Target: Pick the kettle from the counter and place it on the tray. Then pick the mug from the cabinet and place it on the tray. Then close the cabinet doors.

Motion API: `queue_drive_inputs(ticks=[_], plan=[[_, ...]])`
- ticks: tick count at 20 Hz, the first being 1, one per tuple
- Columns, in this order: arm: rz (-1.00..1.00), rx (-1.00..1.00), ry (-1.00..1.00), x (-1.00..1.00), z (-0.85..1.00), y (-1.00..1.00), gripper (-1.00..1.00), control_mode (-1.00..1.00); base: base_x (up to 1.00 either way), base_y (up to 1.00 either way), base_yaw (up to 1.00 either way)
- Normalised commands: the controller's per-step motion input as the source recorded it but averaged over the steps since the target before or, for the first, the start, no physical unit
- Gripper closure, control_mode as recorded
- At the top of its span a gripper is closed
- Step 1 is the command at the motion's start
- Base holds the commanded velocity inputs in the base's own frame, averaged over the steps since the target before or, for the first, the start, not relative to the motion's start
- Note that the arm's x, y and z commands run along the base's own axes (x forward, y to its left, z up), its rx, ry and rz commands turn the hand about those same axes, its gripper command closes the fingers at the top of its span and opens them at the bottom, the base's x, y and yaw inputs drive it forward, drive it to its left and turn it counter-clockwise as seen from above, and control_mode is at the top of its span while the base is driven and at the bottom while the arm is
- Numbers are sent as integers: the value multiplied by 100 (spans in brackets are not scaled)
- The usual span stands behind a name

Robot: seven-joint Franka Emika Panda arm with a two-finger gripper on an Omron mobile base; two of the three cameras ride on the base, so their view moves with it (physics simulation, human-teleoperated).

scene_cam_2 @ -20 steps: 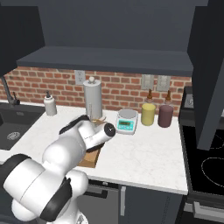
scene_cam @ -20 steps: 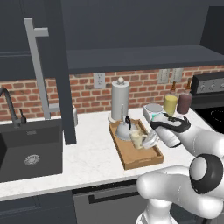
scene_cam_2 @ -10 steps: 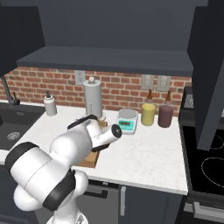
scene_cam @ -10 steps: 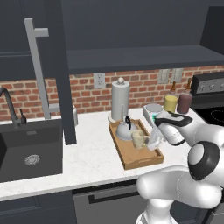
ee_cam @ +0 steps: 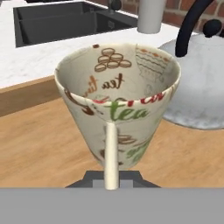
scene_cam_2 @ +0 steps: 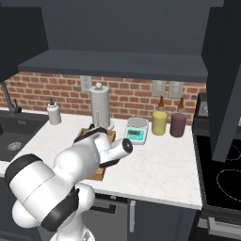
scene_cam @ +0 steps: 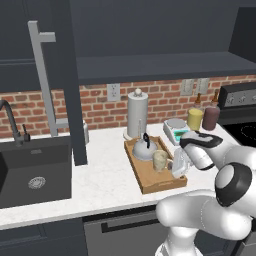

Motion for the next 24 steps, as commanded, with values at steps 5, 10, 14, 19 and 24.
queue_drive_inputs(ticks=[5,10,14,19,24], plan=[[2,0,-3,-10,-16,18,-100,-100,0,0,0],[1,-6,-3,-8,-13,2,-100,-100,0,0,0],[0,-8,0,0,-1,0,-100,-100,0,0,0],[0,-6,0,-6,2,0,-100,-100,0,0,0],[0,-3,0,-24,10,-1,-100,-100,0,0,0]])
